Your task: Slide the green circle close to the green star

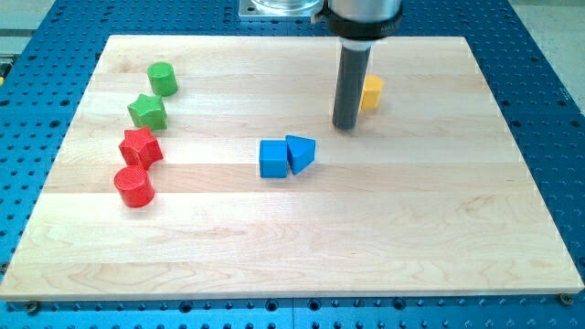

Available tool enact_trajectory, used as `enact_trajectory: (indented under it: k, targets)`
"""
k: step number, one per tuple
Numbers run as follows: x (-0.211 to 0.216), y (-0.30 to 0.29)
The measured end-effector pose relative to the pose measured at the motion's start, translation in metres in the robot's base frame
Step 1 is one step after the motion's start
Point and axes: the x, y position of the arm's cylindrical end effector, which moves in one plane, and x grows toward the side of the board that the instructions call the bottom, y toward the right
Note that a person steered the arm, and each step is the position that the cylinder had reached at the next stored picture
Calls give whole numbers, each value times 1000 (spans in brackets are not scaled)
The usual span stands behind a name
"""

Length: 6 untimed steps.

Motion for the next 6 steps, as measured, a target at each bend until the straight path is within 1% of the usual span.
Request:
enact_trajectory:
  k: [1,2,3,4,5,6]
  targets:
    - [19,-22]
    - [-22,-88]
    - [-86,-158]
    - [-111,-230]
    - [-101,-271]
    - [-79,-262]
